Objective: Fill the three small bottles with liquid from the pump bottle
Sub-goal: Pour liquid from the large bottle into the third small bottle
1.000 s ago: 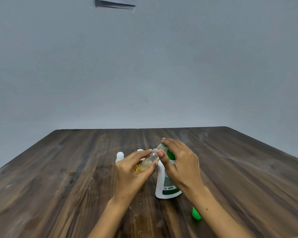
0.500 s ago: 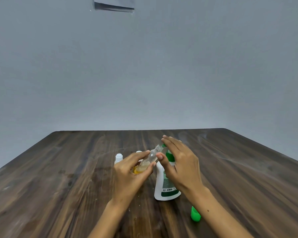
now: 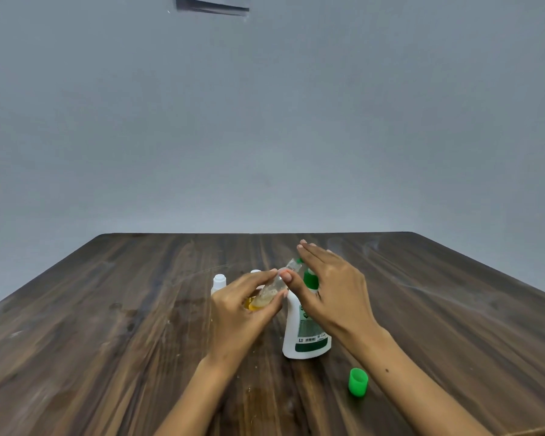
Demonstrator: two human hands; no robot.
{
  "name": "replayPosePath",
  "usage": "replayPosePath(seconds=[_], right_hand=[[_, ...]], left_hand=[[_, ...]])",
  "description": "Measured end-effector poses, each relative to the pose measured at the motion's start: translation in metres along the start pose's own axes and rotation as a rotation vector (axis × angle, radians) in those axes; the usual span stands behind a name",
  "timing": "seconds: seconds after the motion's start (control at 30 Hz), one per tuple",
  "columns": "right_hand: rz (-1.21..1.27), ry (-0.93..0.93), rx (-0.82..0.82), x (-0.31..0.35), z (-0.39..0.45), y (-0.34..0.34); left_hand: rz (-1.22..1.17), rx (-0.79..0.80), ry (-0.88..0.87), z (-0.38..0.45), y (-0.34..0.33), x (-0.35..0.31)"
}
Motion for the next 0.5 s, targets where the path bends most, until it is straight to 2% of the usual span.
replayPosePath(seconds=[0.5], right_hand=[[0.073,0.001,-0.035,-0.0017,-0.0061,-0.0019]], left_hand=[[0.012,0.030,0.003,-0.0001,-0.0027,0.0021]])
Point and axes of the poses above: each hand's wrist, its own z-axis towards the middle knuckle, its own y-axis out of the back of the hand, x = y × z, the point moved 9 cm from there along z, towards the middle knuckle, and after that the axes turned 13 degrees about x, right-handed, at the moved point
